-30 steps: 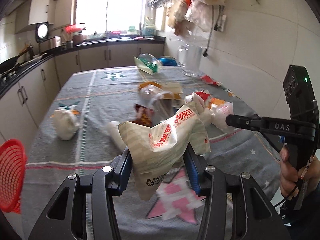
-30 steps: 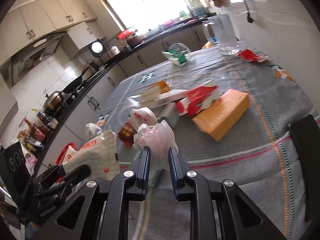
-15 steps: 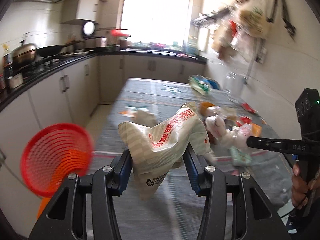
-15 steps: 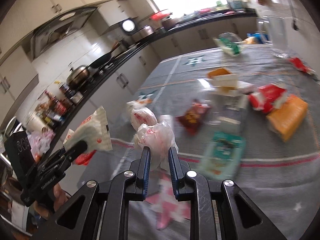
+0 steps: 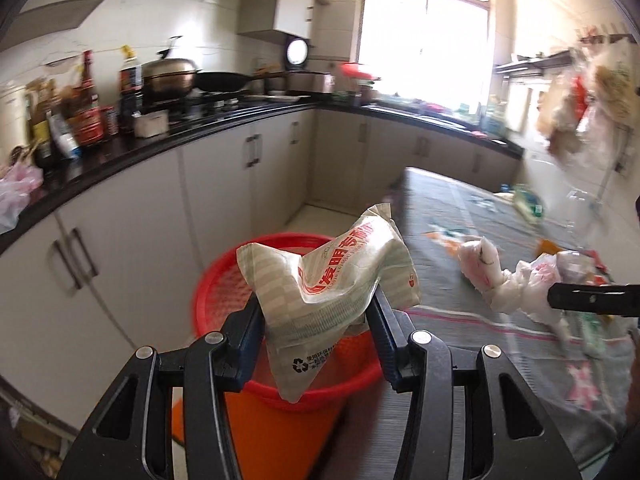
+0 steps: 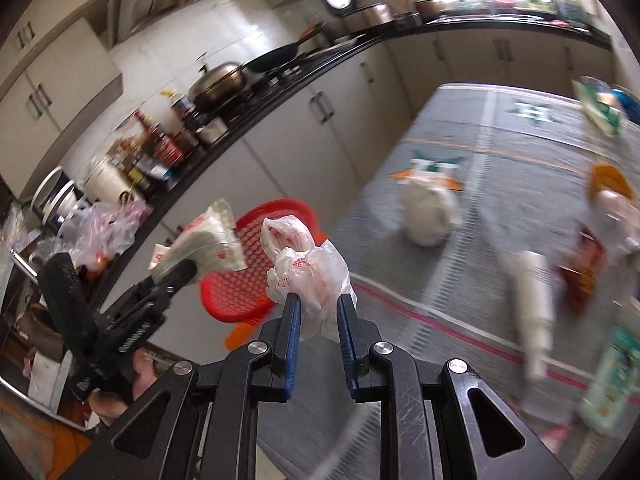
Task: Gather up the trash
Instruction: 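Carry both bags over the red basket and open both grippers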
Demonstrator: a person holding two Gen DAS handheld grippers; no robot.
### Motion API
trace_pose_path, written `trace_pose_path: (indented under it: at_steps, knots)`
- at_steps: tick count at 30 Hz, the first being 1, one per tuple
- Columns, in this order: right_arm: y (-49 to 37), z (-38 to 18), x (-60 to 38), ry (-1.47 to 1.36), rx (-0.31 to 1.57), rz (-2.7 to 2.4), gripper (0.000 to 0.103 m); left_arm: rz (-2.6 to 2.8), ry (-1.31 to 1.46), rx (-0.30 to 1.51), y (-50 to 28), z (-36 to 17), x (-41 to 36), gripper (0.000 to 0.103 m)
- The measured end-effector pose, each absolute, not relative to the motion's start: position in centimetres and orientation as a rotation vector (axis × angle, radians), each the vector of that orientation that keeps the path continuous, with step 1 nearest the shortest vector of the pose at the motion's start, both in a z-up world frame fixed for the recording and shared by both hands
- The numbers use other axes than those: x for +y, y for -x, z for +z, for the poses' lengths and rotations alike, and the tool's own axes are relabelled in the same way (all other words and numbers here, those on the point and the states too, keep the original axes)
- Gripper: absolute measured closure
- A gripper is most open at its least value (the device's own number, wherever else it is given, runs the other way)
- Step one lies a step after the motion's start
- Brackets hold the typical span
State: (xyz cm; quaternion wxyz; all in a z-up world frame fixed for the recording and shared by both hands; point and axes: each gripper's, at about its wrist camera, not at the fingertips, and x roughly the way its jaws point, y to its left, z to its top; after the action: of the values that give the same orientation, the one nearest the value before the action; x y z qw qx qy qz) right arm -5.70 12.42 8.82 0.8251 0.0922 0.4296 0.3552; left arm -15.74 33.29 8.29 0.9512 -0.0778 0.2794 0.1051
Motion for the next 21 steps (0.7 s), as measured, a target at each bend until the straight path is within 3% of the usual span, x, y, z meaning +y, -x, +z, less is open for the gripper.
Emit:
trace_pose_path:
  at_steps: [14, 16, 18, 21]
  knots:
    - [1.3, 5.5, 23.7, -0.121, 1.01, 0.814, 0.082, 0.274, 0.255, 0.701, 11.9, 3.7, 38.8, 0.055]
    - [0.8, 5.0, 24.0, -0.122, 1.026, 0.807, 0.079, 0.277, 0.258, 0.704, 11.3, 3.5, 38.8, 0.054]
    - [0.3, 4.6, 24.3, -0.123, 1.035, 0.797, 0.065, 0.279, 0.268, 0.71, 11.0, 3.4, 38.9, 0.05]
    - [0.3, 4.6, 23.9, -0.129, 1.026, 0.791, 0.06, 0.278, 0.273, 0.704, 11.1, 3.6, 38.8, 0.045]
